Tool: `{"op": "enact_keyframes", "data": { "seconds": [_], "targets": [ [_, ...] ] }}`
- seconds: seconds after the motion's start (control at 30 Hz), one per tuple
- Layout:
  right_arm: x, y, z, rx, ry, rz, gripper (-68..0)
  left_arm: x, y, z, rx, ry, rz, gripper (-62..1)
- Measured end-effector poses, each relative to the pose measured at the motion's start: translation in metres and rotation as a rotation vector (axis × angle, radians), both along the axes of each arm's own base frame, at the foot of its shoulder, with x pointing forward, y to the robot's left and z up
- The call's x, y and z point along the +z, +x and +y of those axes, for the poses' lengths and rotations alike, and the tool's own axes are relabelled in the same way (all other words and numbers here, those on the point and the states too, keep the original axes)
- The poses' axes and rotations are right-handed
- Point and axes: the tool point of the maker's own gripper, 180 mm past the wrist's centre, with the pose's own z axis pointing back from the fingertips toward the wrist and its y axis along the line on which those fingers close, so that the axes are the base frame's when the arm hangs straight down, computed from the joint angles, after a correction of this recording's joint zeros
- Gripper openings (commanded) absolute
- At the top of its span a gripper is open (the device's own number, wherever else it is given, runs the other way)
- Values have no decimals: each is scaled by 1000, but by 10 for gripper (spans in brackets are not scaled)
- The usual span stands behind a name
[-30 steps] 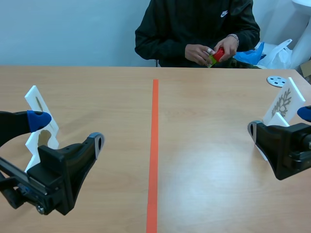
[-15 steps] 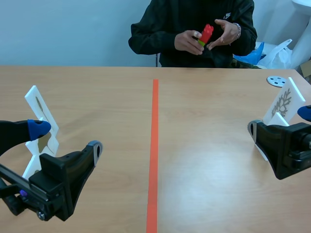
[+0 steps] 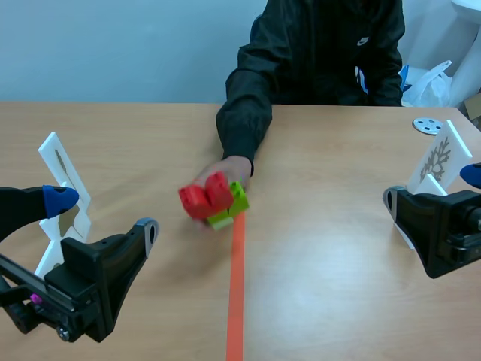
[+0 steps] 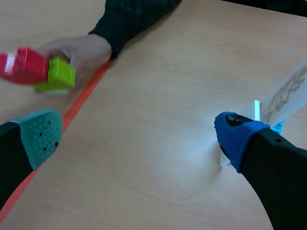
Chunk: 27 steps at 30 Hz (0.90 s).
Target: Sort the leaf by its shape. The table is split by an orange tape line. A compound leaf with several leaflets goes to the left side, a simple leaf with one blade goes to the right side. Return to the home posture when a red brick is placed on the table.
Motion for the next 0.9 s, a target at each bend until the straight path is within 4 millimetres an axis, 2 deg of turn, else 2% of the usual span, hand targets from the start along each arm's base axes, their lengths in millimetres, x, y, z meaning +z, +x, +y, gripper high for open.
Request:
{"op": "enact_keyframes", "data": {
  "seconds": [0.9],
  "targets": [
    [2,1,0,0,4,-10,4,0,0,0,0,0,0,14]
  ]
}}
